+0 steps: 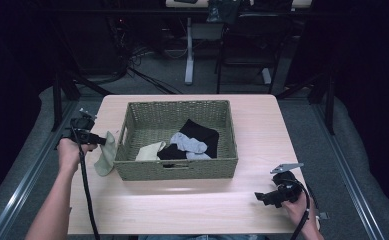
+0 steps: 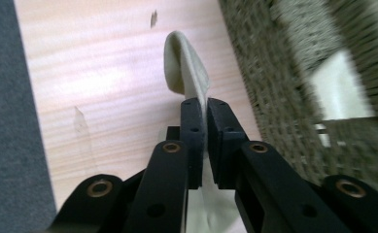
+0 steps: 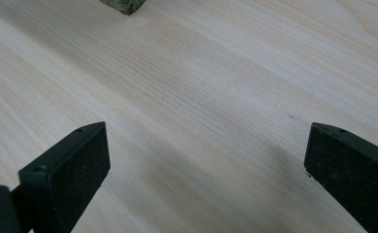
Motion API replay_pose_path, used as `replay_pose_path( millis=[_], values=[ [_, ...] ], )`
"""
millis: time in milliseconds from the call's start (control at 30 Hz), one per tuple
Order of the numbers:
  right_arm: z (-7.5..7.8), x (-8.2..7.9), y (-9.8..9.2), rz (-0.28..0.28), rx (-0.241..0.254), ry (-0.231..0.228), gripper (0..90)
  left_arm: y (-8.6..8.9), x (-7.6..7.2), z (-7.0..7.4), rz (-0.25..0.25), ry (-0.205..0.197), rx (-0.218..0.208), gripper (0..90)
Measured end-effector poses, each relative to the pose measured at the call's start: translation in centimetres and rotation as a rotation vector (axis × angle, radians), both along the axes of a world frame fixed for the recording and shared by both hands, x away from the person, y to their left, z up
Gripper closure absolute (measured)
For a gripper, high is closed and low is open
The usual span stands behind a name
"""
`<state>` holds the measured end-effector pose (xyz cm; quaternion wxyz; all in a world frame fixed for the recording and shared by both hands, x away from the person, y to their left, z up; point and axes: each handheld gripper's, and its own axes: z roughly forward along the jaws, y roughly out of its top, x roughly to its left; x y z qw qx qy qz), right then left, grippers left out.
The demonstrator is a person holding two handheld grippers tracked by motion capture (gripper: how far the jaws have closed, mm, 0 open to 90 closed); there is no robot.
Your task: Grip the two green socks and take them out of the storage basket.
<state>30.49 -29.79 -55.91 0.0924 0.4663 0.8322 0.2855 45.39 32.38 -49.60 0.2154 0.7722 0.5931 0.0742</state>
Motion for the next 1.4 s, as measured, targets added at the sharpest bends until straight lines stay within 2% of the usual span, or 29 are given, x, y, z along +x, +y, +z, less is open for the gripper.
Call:
replay_pose_path(
  millis=[133, 200, 267, 367, 433, 567, 767, 933, 1133, 1300, 1400],
  values=[
    [0.0, 0.0, 0.0, 0.0, 0.0, 0.0, 1.9, 0.1, 0.2, -1.5, 0.012, 0.033, -0.008, 80.2],
    [0.0, 0.0, 0.0, -0.001, 0.001, 0.001, 1.9, 0.2, 0.1, -1.7, 0.017, 0.04, -0.021, 71.1],
    [0.0, 0.0, 0.0, -0.003, 0.001, 0.0, 1.9, 0.2, 0.0, -1.3, 0.023, 0.03, -0.017, 57.3],
    [0.0, 0.0, 0.0, -0.003, 0.001, 0.0, 1.9, 0.0, -0.1, 0.2, 0.032, 0.003, 0.002, 38.1],
    [0.0, 0.0, 0.0, -0.001, 0.0, -0.001, 1.9, -0.1, -0.2, 1.5, 0.024, -0.014, 0.001, 29.8],
    [0.0, 0.0, 0.0, 0.005, 0.0, -0.002, 1.9, -1.0, -0.4, 4.8, 0.007, -0.085, 0.018, 19.0],
    [0.0, 0.0, 0.0, 0.006, 0.0, -0.002, 1.9, -4.1, -0.2, 8.8, -0.062, -0.17, 0.035, 15.2],
    [0.0, 0.0, 0.0, 0.006, 0.003, -0.003, 1.9, -7.3, 0.7, 10.2, -0.124, -0.192, 0.06, 14.6],
    [0.1, 0.0, 0.0, 0.007, 0.003, -0.003, 2.0, -10.8, 1.9, 9.7, -0.184, -0.182, 0.068, 13.5],
    [0.1, 0.0, 0.0, 0.012, 0.015, -0.004, 2.0, -13.0, 3.1, 8.0, -0.223, -0.144, 0.065, 12.9],
    [0.1, -0.1, 0.0, 0.01, 0.013, -0.002, 2.0, -14.1, 3.8, 6.8, -0.242, -0.122, 0.082, 12.7]
  ],
)
